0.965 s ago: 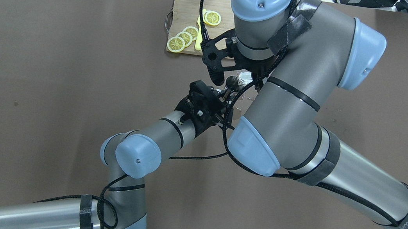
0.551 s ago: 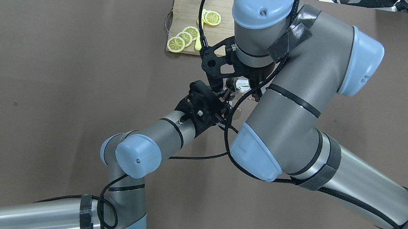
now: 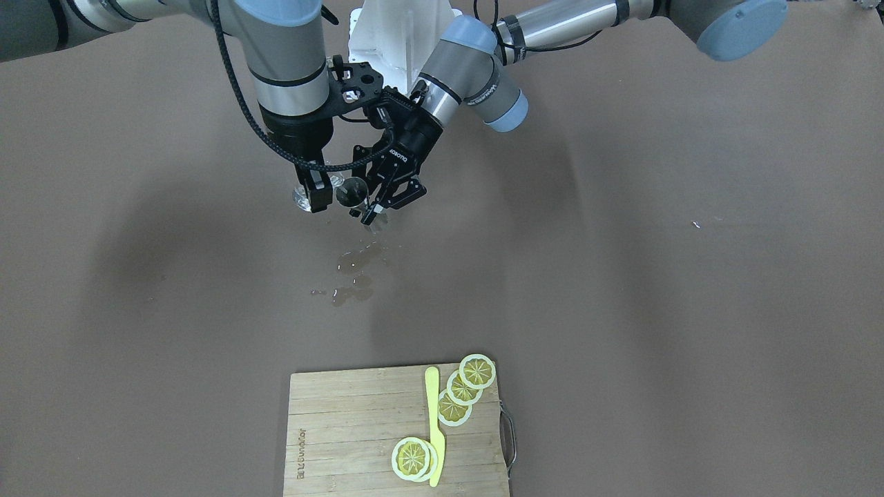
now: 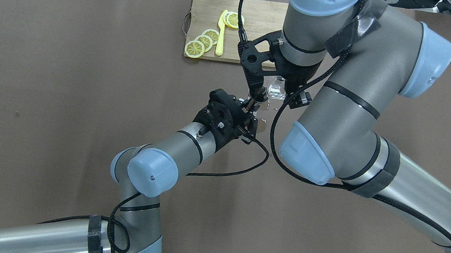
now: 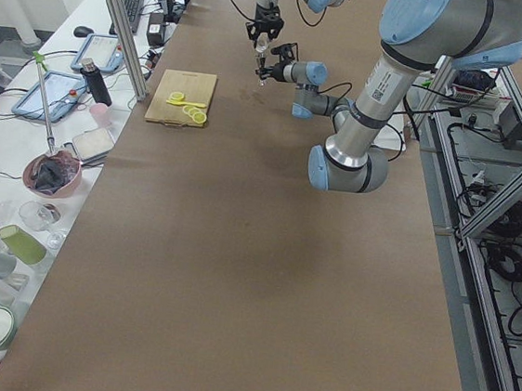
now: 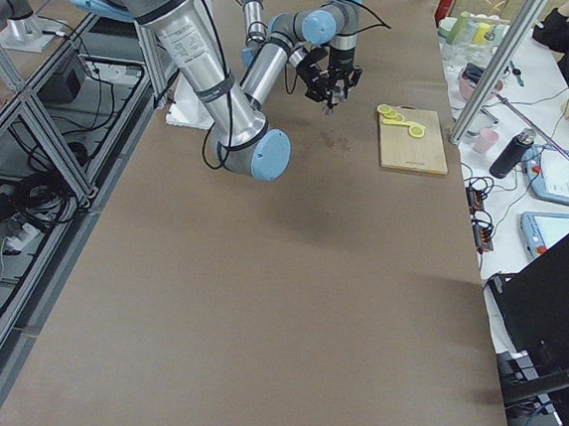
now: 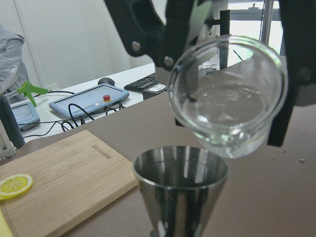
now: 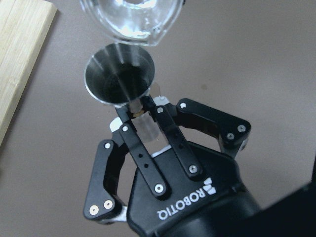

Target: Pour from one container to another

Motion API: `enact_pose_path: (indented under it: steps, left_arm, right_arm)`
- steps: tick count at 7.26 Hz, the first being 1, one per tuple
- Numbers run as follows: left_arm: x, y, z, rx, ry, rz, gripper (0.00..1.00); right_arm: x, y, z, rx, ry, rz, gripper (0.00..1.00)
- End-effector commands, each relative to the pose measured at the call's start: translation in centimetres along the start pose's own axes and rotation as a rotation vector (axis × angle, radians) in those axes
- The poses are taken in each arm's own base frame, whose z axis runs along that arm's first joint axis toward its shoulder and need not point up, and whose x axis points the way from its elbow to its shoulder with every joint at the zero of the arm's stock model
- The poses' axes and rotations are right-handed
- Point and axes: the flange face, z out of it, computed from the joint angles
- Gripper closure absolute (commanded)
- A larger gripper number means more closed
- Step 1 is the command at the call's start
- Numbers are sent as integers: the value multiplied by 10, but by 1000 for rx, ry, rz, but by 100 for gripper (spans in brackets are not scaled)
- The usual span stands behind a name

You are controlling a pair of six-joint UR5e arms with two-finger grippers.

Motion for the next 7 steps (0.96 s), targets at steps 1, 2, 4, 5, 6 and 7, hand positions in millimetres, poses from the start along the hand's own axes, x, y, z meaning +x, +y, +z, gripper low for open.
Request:
enact_pose_path:
  steps: [1,2,4,5,6,7]
  left_arm:
    - [0,1,0,-2,-1,1,100]
    - [0,1,0,-2,0,3,100]
    - [0,1,0,-5,2,6,100]
    - [-6,11,-2,-15,2,13,100]
    - [-9,8,-5,7,12,2,100]
    - [-23,19,-7,-1,3,12,100]
  right_arm:
    - [7,46,-5,54,-4,47,100]
    - [11,71,-11,92,0,74,100]
    - [12,123,-23,149,19,119,100]
    - [10,134,-20,170,24,122,100]
    - [5,143,-13,192,34,118,100]
    - [0,151,-6,221,43,106,100]
